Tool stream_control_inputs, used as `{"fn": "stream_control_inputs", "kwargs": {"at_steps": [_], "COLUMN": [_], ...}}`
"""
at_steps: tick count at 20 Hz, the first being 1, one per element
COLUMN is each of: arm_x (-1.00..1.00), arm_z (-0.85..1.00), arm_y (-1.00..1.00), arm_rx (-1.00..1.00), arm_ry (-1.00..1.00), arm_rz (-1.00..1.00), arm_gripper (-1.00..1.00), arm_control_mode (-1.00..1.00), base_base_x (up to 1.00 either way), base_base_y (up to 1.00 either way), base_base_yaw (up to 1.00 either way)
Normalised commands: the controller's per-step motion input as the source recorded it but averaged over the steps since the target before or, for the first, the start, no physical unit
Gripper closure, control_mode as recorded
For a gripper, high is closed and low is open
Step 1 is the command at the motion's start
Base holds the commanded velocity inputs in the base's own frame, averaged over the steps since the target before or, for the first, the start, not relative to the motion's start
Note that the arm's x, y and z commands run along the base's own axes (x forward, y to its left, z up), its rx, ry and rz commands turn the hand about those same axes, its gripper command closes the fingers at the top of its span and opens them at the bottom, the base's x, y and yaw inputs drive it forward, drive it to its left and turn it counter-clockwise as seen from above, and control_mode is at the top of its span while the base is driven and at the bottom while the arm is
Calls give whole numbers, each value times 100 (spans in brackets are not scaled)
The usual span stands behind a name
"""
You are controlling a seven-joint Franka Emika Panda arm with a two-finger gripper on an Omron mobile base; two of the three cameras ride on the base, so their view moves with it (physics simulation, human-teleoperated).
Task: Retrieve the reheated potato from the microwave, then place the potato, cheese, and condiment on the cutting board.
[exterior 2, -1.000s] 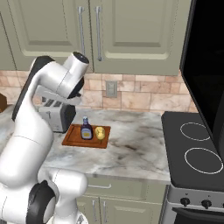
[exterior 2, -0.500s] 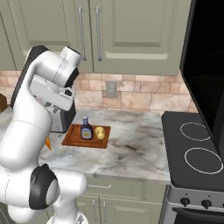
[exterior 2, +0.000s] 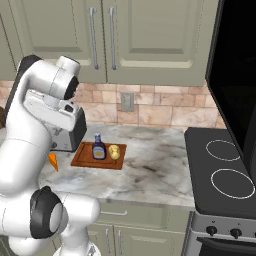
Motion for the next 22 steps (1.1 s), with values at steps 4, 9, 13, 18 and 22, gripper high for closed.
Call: {"fn": "stream_control_inputs", "kwargs": {"at_steps": [4, 9, 13, 18, 22], "arm_x": [-21, -6, 5, 14, 0], "arm_z": [-37, -37, -38, -18, -11], "arm_y": [14, 7, 2, 17, 31], "arm_rx": [-25, -14, 0, 0, -1], "arm_ry": [-40, -26, -4, 0, -6], "arm_rz": [0, 0, 0, 0, 4], "arm_gripper": [-100, -100, -100, -100, -100], "arm_control_mode": [-100, -100, -100, -100, -100], "base_base_x": [0, 0, 0, 0, 0], "base_base_y": [0, 0, 0, 0, 0], "base_base_yaw": [0, 0, 0, 0, 0]}}
